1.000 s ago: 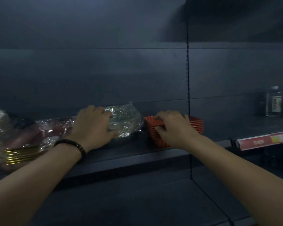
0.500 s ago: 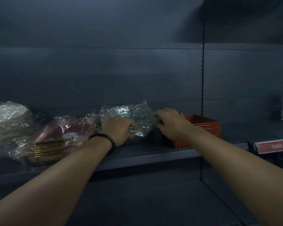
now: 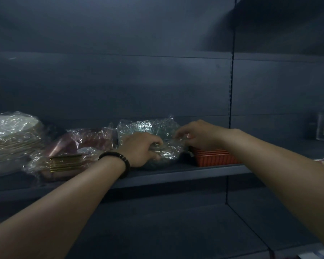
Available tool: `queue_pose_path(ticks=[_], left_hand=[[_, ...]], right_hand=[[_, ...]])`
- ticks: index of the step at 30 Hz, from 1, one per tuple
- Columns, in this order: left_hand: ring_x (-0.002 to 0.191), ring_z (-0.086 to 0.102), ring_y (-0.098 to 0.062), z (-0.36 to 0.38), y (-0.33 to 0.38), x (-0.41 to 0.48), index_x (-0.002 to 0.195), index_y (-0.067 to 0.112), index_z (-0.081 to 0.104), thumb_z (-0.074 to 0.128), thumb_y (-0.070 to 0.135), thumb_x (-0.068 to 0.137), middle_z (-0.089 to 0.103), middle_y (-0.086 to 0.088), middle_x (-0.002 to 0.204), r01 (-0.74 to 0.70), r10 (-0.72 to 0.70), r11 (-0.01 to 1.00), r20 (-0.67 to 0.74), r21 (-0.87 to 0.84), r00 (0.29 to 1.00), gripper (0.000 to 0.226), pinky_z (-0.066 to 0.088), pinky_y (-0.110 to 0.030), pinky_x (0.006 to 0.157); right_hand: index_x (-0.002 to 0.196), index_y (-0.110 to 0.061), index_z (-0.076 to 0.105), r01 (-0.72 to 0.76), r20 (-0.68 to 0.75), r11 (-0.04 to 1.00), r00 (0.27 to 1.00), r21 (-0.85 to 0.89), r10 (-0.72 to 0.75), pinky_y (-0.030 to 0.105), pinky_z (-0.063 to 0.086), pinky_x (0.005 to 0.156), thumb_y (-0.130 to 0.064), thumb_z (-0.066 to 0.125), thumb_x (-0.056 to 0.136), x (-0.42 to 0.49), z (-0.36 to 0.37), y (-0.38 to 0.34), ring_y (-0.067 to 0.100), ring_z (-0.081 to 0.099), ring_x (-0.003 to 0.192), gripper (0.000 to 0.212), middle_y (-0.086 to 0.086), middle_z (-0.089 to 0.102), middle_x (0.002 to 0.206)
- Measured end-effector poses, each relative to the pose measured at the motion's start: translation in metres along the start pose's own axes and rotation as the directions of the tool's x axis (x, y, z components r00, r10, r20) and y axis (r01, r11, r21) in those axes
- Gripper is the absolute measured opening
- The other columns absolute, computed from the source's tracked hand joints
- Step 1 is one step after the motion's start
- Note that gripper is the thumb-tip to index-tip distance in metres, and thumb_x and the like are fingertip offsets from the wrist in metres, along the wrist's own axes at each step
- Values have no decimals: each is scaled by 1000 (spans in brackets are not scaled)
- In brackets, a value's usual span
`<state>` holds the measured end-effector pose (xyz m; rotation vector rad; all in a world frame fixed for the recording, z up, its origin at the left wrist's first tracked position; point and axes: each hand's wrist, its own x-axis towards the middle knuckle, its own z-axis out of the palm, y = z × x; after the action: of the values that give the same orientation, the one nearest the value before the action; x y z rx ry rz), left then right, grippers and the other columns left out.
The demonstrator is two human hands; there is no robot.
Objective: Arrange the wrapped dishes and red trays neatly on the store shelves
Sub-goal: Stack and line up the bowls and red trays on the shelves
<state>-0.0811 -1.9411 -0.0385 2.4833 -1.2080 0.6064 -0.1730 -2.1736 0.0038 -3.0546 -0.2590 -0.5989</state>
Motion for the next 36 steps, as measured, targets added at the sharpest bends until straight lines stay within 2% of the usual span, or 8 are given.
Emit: queue_pose_path(ticks=[6,11,15,21,26,29,34,36], left_hand=[[113,62,-17,0,5,2,122,34,71,87,37,85,72,9,119,23,-22,998,9,-57,1000,40,46,-39,103],[112,59,-16,1,5,4,124,34,70,87,38,85,69,8,123,28,-28,999,14,-43,1000,42,43,-39,105],[117,61,-18,-3,7,3,129,30,68,85,37,89,69,6,127,8,-7,1000,53,-24,999,44,44,-34,101],[119,65,-2,-51,-2,-28,126,37,69,81,49,90,71,19,126,-12,-25,966,-138,-258,990,40,51,-31,109],[93,71,5,-83,-50,-88,108,35,76,79,31,93,77,20,103,72,-215,926,-363,-370,907,16,56,-23,90],[96,73,-8,-91,-90,-124,100,36,74,79,25,92,77,17,100,187,-360,907,-465,-377,809,14,57,-33,91],[104,68,-20,-88,-150,-174,107,30,72,81,47,88,73,5,109,355,-549,829,-510,-432,662,27,52,-39,94],[107,68,-23,-78,-168,-186,113,30,69,77,48,88,72,3,111,360,-590,796,-493,-486,640,32,55,-46,98]], right_hand=[[127,-36,72,-23,21,1000,1000,-19,23,27,42,105,-23,64,97,-5,-4,-2,15,62,125,34,-7,71,133],[128,-36,69,-57,33,998,998,-6,57,36,45,110,-17,57,97,-5,-1,-4,18,60,128,39,-6,69,135],[133,-30,69,-89,32,996,995,-1,89,29,43,109,-4,47,95,-3,-3,-9,19,59,132,51,-3,68,139],[121,-30,74,-103,-243,943,952,316,186,30,53,102,-6,49,98,-11,-9,-48,14,68,116,41,-4,75,122],[104,-27,77,39,-382,808,894,588,235,13,51,58,-17,63,99,-11,9,-112,7,71,76,18,-10,75,89],[103,-23,77,42,-359,801,907,597,221,7,45,59,-17,64,98,-6,32,-148,2,67,76,15,-11,74,88],[97,-19,72,122,-657,944,744,306,116,27,49,77,-17,63,91,-2,63,-194,13,60,90,11,-5,68,95],[96,-19,71,150,-528,859,835,490,155,16,46,62,-13,61,96,2,70,-214,3,62,71,12,-8,68,83]])
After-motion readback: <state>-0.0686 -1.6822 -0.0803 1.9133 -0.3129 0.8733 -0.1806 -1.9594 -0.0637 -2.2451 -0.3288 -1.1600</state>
